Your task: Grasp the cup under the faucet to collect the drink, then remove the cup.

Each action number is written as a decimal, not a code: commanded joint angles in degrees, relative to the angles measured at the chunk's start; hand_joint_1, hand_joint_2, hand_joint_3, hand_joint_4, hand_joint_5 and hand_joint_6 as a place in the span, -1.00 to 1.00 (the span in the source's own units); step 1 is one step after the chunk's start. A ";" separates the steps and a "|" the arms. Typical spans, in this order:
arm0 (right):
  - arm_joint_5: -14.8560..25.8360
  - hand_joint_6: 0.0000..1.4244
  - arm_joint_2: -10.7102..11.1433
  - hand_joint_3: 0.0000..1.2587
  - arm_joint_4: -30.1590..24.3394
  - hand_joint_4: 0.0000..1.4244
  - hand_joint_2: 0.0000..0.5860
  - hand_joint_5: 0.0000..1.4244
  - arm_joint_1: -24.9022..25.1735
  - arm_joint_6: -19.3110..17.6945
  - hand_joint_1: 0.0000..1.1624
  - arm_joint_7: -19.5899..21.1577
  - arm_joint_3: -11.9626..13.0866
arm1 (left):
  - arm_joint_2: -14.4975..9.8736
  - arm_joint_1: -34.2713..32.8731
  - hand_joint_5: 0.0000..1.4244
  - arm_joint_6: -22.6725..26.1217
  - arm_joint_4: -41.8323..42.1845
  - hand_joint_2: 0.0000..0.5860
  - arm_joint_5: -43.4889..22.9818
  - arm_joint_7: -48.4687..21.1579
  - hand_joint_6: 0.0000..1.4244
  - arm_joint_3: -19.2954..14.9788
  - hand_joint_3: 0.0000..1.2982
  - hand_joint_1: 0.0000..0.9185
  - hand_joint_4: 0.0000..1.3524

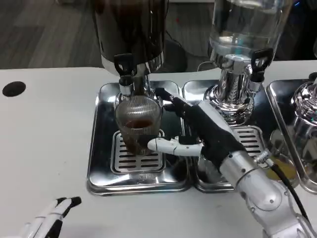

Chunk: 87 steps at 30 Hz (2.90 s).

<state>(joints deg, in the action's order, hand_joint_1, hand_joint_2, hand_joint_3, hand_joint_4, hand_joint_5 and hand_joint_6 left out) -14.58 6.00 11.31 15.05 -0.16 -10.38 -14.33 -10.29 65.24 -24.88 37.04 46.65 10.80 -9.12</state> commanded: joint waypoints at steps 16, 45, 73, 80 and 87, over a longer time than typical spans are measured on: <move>-0.13 -0.97 -4.64 -0.91 9.69 -0.92 -0.66 -0.90 5.17 -5.24 0.24 4.84 -0.70 | -0.08 2.06 -0.68 -1.83 -2.59 -0.86 -1.61 0.09 -0.41 -2.08 -0.67 -1.00 -0.79; -1.64 -0.89 -8.43 -0.98 23.94 -0.91 -0.82 -0.83 11.46 -11.78 0.52 10.96 -0.54 | -2.19 -0.58 -0.65 -1.07 -4.73 -0.85 -5.80 -4.58 -0.41 -5.89 -0.66 -1.00 -0.76; -3.25 -0.78 -8.94 -0.60 24.12 -0.66 -0.77 -0.62 8.84 -11.53 0.51 14.74 -1.00 | -1.30 2.24 -0.62 -2.48 -2.91 -0.82 -6.33 -4.69 -0.41 -7.33 -0.59 -1.00 -0.72; -3.67 -0.73 -8.84 -0.51 22.98 -0.61 -0.77 -0.58 7.79 -11.49 0.51 15.22 -1.22 | -0.87 3.03 -0.62 -3.18 -2.77 -0.82 -6.54 -4.82 -0.41 -7.74 -0.59 -1.00 -0.72; -3.69 -0.75 -8.64 -0.49 22.40 -0.61 -0.75 -0.58 7.13 -11.33 0.49 15.15 -1.23 | -0.50 3.20 -0.61 -3.49 -3.14 -0.80 -6.64 -4.89 -0.41 -8.13 -0.57 -1.00 -0.71</move>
<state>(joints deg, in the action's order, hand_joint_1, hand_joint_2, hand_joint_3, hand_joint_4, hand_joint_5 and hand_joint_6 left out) -18.29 -2.67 34.48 23.04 -10.84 4.55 -15.39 -10.84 67.54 -27.75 34.06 40.68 6.45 -16.88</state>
